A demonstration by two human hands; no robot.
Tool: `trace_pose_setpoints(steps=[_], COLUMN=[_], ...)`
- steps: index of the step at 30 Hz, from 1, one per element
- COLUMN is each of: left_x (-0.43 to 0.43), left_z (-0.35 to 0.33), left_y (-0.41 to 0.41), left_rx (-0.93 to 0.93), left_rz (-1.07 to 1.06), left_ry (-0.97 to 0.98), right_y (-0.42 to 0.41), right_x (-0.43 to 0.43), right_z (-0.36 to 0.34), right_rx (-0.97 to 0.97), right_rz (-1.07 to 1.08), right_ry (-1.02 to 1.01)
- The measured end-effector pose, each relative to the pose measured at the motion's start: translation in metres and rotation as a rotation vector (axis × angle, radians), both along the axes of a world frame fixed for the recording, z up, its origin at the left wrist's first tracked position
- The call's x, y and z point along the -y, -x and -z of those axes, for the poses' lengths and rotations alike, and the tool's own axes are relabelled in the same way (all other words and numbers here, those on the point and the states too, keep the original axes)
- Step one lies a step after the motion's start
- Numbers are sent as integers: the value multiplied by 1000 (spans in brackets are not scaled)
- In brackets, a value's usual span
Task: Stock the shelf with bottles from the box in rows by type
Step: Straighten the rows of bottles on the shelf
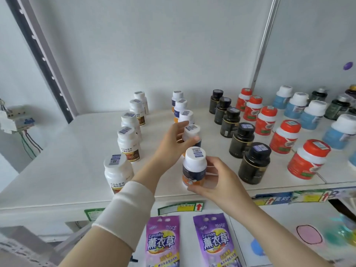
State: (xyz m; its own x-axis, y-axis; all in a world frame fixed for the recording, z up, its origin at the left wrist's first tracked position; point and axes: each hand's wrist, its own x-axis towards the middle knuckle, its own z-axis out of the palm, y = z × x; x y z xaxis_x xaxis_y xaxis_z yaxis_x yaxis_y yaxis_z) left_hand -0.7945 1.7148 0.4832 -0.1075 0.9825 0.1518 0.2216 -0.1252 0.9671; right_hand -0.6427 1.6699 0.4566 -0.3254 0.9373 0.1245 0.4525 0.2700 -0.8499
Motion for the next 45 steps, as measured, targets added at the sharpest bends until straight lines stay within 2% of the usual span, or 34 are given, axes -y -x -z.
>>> trace_pose_setpoints(steps=[5, 12, 24, 30, 33, 35, 38, 43, 45], left_x=[-9, -10, -5, 4, 12, 13, -2, -44, -62], left_z=[7, 11, 13, 4, -20, -48, -94, -123, -121], left_y=[4, 10, 12, 4, 1, 4, 12, 29, 40], left_rx=[-10, -98, -122, -124, -135, -248, -564, -1402, -1639], left_rz=[-37, 19, 24, -10, -49, -85, -100, -3, 17], left_ry=[-46, -53, -47, -23, -122, -236, -333, -135, -63], right_y=[3, -1, -3, -6, -18, -27, -34, -20, -11], right_x=[-7, -10, -9, -9, -9, -14, -39, -104, -126], right_z=[1, 7, 10, 0, -25, -50, -87, -124, -126], right_rx=[-29, -51, 33, 87, 147, 198, 307, 554, 672], right_rz=[14, 35, 24, -25, -41, -69, -92, -111, -122], right_ry=[0, -16, -123, -66, -60, -124, -234, -362, -387])
